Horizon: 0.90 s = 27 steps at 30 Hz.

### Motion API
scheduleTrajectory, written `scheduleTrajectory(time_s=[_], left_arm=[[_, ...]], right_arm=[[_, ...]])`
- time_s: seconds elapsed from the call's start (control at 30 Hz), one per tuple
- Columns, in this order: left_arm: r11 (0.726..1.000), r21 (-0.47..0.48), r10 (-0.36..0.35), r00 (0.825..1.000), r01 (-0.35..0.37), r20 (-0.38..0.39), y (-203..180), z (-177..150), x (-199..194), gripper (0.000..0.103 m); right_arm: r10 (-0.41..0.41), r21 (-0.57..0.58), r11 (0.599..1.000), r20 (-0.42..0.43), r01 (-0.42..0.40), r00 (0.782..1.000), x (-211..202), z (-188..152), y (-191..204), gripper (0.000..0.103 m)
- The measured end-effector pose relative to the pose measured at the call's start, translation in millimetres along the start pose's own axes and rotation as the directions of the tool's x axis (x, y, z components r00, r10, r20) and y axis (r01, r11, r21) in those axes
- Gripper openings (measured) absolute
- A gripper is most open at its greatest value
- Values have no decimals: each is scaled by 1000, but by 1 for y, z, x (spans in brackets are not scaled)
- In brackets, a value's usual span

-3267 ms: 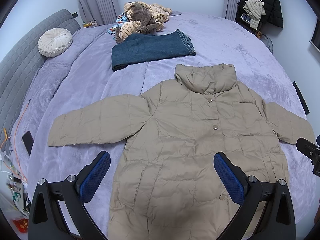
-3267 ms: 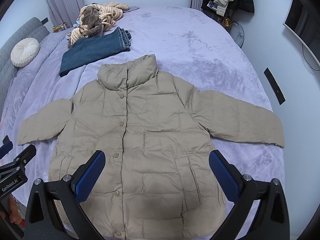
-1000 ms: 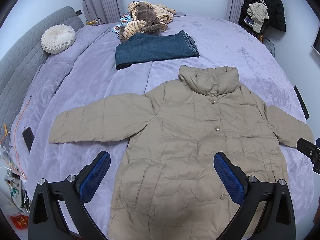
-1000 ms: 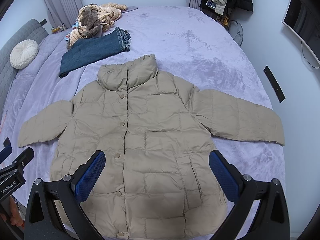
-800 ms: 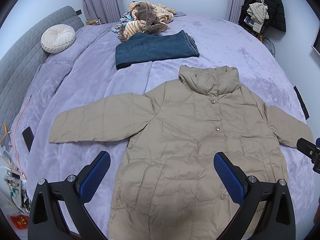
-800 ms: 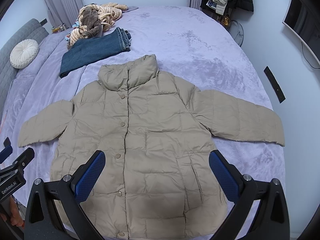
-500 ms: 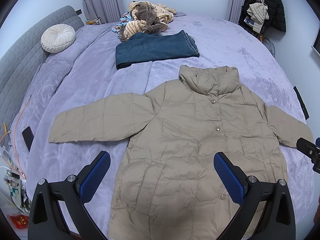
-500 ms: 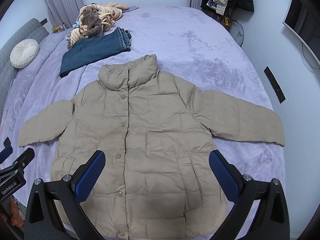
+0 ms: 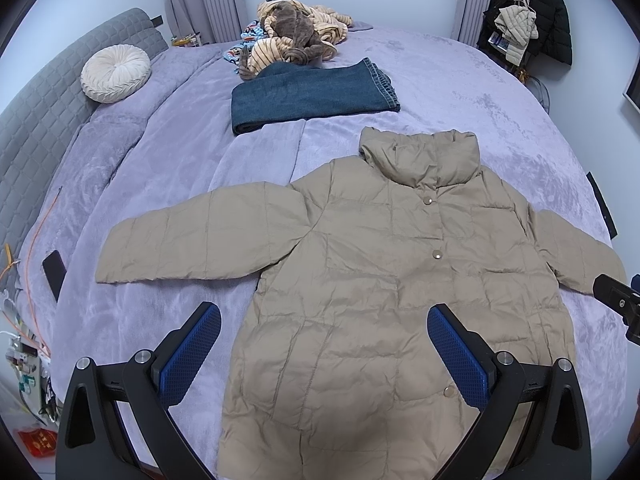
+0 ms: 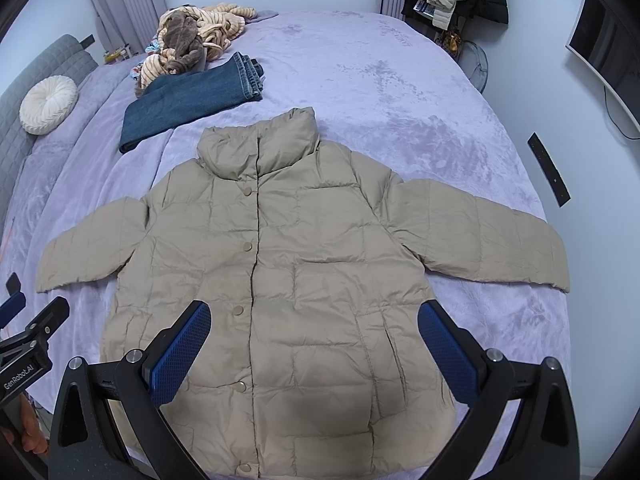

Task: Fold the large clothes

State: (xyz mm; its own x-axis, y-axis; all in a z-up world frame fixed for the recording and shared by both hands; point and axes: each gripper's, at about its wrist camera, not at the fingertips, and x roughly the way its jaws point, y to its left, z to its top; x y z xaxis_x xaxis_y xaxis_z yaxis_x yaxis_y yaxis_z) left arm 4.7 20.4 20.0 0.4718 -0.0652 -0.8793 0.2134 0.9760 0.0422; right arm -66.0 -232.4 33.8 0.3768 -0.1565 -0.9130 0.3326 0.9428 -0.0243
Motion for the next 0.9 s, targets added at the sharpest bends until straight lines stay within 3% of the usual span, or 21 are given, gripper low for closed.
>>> scheduleTrajectory(time_s=[0.53,0.9], left_arm=[[999,-43,-20,1000,19,-17,17,-10,12,103],[983,-185,-29,996,13,-87,85,-30,50,103]], right_arm=[[1,-6,1000,-16,-2,1000,5,-6,10,103],[104,24,994,-73,-102,992,31,-8,44,103]])
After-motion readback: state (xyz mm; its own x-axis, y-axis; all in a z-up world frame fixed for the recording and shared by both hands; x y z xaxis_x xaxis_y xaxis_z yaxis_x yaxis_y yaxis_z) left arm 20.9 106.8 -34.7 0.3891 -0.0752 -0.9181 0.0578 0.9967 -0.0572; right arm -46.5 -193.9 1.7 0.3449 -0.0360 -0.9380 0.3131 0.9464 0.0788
